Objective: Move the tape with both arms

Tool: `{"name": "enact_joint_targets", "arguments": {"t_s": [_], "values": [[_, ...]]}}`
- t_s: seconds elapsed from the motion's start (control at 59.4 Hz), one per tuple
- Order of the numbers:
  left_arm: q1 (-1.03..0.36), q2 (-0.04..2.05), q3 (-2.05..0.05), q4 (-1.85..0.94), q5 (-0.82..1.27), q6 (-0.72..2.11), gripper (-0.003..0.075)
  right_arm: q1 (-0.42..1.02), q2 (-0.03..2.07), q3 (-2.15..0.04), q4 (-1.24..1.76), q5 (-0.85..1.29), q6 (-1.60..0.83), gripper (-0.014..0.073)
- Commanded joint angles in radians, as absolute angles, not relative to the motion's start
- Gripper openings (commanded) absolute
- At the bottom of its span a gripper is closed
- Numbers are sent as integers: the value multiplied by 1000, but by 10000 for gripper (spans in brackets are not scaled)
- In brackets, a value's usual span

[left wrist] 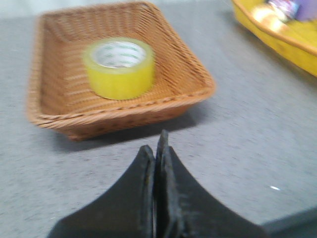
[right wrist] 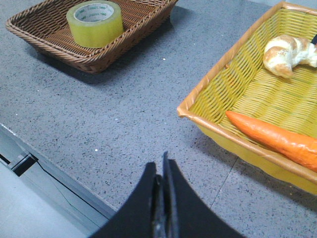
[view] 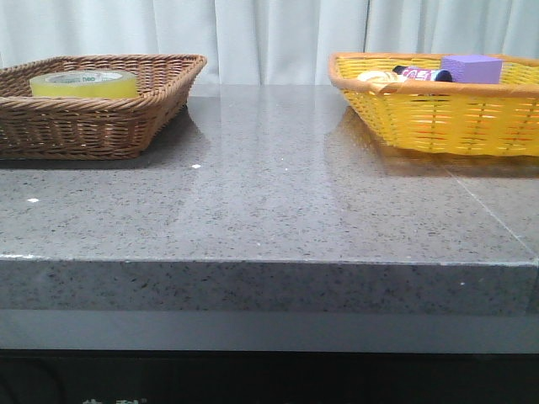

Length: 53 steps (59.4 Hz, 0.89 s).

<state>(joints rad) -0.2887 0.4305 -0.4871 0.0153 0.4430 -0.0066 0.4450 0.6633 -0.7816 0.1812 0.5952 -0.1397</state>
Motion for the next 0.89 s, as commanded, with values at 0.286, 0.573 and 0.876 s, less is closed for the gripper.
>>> {"name": "enact_joint_targets", "arguments": {"t_s": [0.286, 0.573, 0.876], "values": [[-91, 66, -81, -54, 119, -11, -20, 441, 660, -805, 192, 527, -148, -69], [-63, -27, 47, -82, 56, -11, -20, 441, 661, -805, 192, 525, -148, -69], [-63, -25, 47, -86, 47, -11, -20, 441, 661, -805, 192, 525, -148, -69]]}}
